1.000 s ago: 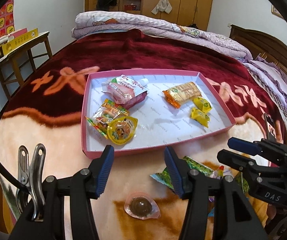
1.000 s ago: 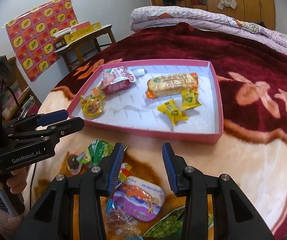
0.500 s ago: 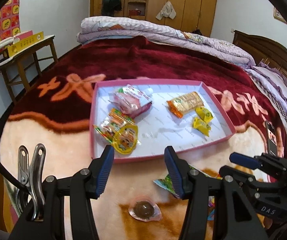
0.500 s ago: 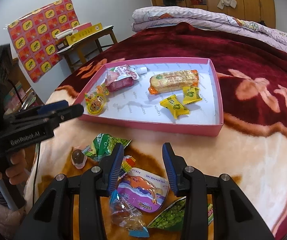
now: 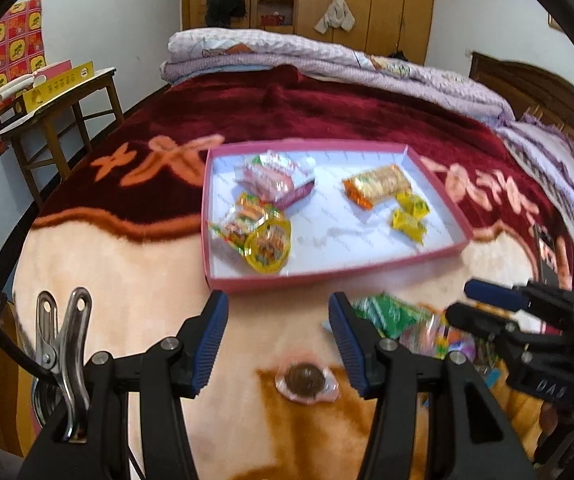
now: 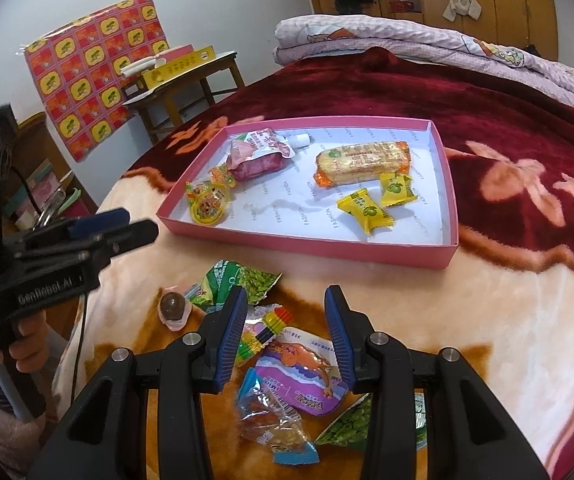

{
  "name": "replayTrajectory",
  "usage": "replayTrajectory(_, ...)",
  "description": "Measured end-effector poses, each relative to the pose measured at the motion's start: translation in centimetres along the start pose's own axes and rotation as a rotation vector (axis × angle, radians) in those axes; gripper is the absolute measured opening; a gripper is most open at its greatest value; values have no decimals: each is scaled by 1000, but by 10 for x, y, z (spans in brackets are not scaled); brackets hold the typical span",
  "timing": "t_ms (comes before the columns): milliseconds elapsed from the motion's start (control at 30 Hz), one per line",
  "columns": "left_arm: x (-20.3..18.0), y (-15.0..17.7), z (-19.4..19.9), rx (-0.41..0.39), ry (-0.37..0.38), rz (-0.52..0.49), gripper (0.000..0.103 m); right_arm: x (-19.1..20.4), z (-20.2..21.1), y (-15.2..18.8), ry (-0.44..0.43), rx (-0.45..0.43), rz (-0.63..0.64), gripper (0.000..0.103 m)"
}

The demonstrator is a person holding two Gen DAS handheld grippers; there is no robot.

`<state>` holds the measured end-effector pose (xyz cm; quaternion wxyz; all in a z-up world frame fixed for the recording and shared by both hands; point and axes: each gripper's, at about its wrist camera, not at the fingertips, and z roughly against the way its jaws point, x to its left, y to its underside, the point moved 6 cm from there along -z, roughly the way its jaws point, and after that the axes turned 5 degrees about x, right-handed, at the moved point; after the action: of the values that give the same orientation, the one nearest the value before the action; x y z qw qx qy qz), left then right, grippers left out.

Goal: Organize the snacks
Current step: 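Withdraw both open grippers back over the remaining snack pile, then grasp the brown chocolate ball with the left gripper while the right gripper grasps the striped candy stick pack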

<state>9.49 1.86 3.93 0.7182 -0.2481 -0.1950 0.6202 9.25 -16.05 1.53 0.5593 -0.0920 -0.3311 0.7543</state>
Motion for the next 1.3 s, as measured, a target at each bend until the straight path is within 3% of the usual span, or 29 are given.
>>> replayTrajectory(533, -20, 38, -34, 142, 19, -87, 55, 13, -13, 16, -14, 51, 52, 41)
replayTrajectory(700, -23, 45, -43, 174, 33, -89, 47, 11, -17, 16, -31, 54, 44, 41)
replayTrajectory(967, -24, 45, -40, 146, 57, -94, 44, 14, -21, 16, -46, 55, 34, 42)
replayTrajectory(1000, -24, 44, -39, 144, 57, -91, 34, 14, -21, 16, -46, 55, 31, 43)
replayTrajectory(1100, -21, 42, -37, 138, 72, -67, 35, 15, -23, 16, -35, 56, 34, 52)
replayTrajectory(1300, -17, 40, -32, 119, 72, -57, 35, 19, -27, 15, -49, 70, 31, 53)
